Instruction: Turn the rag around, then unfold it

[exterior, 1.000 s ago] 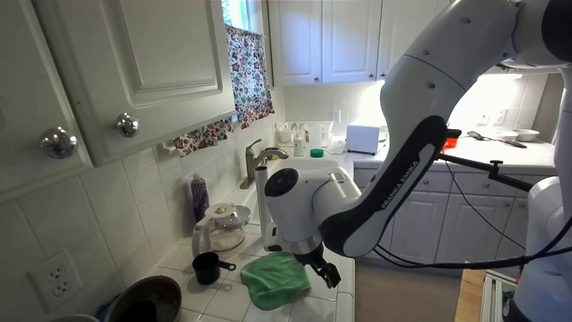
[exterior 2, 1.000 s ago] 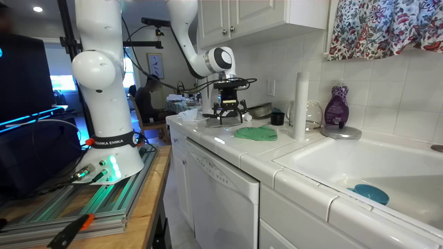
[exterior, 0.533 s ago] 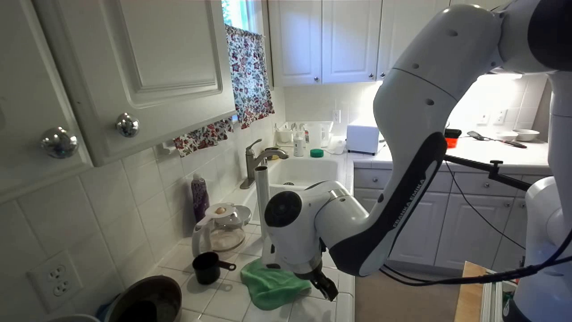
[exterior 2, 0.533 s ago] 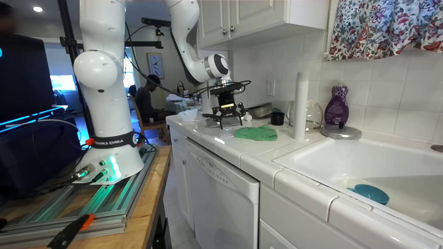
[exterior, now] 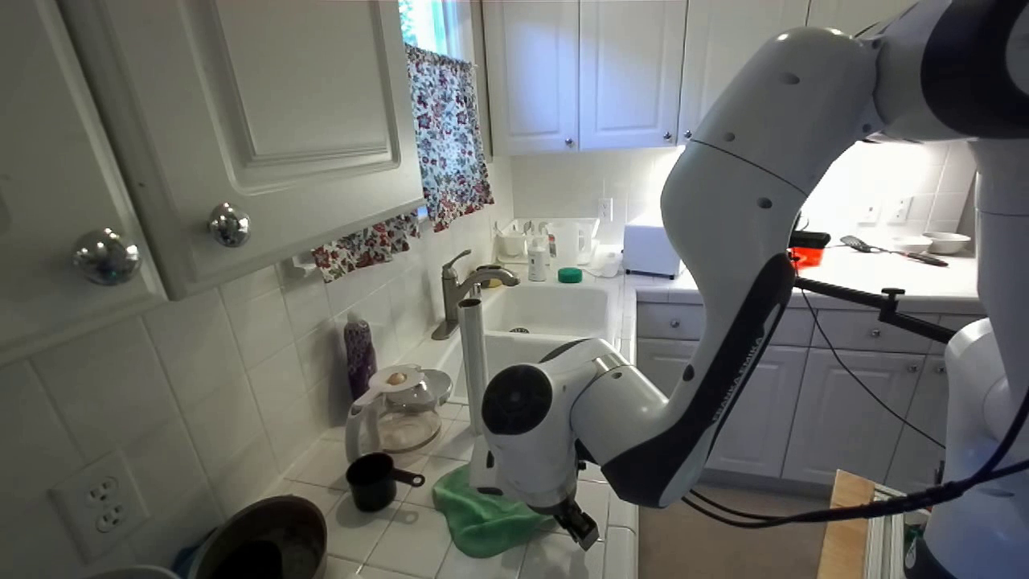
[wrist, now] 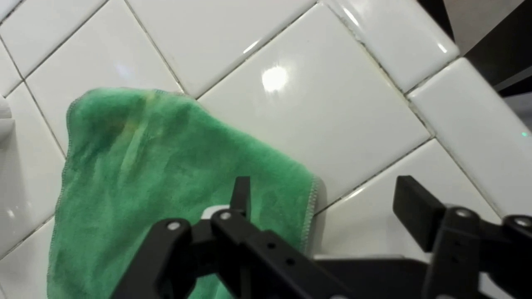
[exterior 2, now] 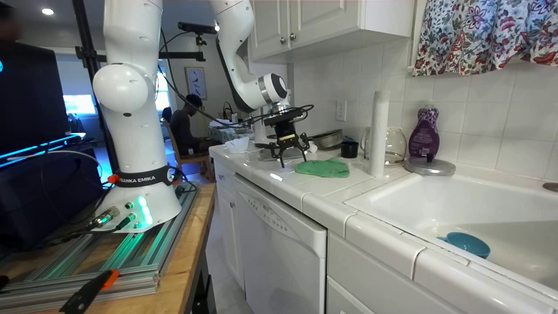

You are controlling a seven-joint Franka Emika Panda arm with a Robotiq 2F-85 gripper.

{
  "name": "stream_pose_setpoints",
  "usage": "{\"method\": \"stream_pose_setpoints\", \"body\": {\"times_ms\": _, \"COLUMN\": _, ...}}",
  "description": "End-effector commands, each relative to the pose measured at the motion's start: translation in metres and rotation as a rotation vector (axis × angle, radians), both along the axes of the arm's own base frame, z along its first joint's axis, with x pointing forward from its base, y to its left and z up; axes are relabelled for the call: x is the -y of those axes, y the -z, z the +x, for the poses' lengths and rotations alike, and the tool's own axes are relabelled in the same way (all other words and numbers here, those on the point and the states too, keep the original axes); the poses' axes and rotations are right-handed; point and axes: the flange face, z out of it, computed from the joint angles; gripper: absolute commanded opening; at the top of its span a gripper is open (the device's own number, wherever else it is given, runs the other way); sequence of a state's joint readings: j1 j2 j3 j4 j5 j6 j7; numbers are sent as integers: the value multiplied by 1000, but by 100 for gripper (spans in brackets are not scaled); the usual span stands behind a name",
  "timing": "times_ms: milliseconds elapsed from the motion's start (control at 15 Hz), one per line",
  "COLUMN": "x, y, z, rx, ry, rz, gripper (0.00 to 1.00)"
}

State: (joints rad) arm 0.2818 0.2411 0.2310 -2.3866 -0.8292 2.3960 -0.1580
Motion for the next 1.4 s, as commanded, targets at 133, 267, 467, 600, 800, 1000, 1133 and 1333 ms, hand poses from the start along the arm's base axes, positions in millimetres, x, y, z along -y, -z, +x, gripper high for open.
{"method": "stream_pose_setpoints", "body": {"times_ms": 133, "x": -6, "y": 7, "z": 8, "rx": 53, "ry": -6, "rz": -3, "gripper": 60}}
{"method": "stream_pose_setpoints", "body": {"times_ms": 267, "x": -6, "y": 7, "z": 9, "rx": 60, "ry": -7, "rz": -2, "gripper": 39}}
{"method": "stream_pose_setpoints", "body": {"times_ms": 467, "x": -6, "y": 8, "z": 9, "rx": 64, "ry": -6, "rz": -1, "gripper": 16}}
{"method": "stream_pose_setpoints", "body": {"times_ms": 600, "x": -6, "y": 8, "z": 9, "rx": 66, "ry": -1, "rz": -1, "gripper": 2}}
{"method": "stream_pose_setpoints", "body": {"times_ms": 800, "x": -4, "y": 7, "z": 9, "rx": 66, "ry": 13, "rz": 2, "gripper": 0}}
{"method": "stream_pose_setpoints", "body": {"times_ms": 1000, "x": -5, "y": 5, "z": 12, "rx": -6, "ry": -18, "rz": 0, "gripper": 1}}
{"method": "stream_pose_setpoints", "body": {"times_ms": 1133, "x": -11, "y": 7, "z": 17, "rx": -103, "ry": -116, "rz": 12, "gripper": 1}}
{"method": "stream_pose_setpoints", "body": {"times_ms": 1333, "x": -23, "y": -8, "z": 23, "rx": -235, "ry": -207, "rz": -7, "gripper": 1}}
